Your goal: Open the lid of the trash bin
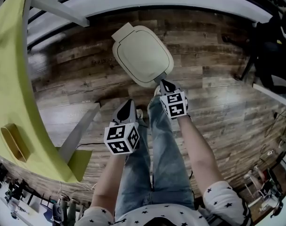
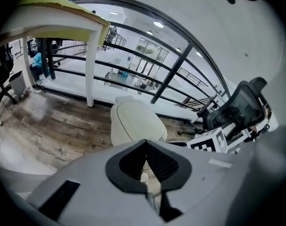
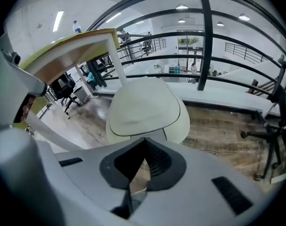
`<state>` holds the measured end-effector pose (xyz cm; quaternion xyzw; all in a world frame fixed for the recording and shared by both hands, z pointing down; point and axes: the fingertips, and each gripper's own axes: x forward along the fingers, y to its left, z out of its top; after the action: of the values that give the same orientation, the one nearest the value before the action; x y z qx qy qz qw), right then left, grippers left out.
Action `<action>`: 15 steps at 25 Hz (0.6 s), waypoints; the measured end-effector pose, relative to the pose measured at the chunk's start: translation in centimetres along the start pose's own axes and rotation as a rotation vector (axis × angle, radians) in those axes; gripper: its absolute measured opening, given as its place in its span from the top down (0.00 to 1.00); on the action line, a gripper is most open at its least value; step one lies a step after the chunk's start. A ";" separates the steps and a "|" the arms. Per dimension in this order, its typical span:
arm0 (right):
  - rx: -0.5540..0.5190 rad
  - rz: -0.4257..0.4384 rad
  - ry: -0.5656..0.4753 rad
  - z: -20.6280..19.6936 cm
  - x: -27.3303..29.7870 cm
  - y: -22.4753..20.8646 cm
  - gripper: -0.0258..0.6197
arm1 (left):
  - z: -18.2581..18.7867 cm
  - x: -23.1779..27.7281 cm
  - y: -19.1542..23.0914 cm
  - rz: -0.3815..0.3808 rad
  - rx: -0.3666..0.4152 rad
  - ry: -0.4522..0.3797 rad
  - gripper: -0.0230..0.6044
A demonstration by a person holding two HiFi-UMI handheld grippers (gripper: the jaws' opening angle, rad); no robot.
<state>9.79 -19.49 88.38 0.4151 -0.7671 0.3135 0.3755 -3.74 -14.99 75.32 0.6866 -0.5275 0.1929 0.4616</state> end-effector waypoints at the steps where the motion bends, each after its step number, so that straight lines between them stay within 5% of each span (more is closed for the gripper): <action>1: 0.000 -0.002 0.004 -0.1 0.2 -0.2 0.97 | -0.1 0.1 0.0 -0.001 -0.004 0.001 0.95; 15: 0.027 -0.032 0.037 -0.9 1.0 -0.6 0.97 | -0.9 0.1 0.4 -0.005 -0.013 0.015 0.95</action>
<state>10.20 -19.40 89.83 0.4265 -0.7491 0.3253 0.3887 -3.82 -14.31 76.03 0.6835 -0.5236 0.1934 0.4704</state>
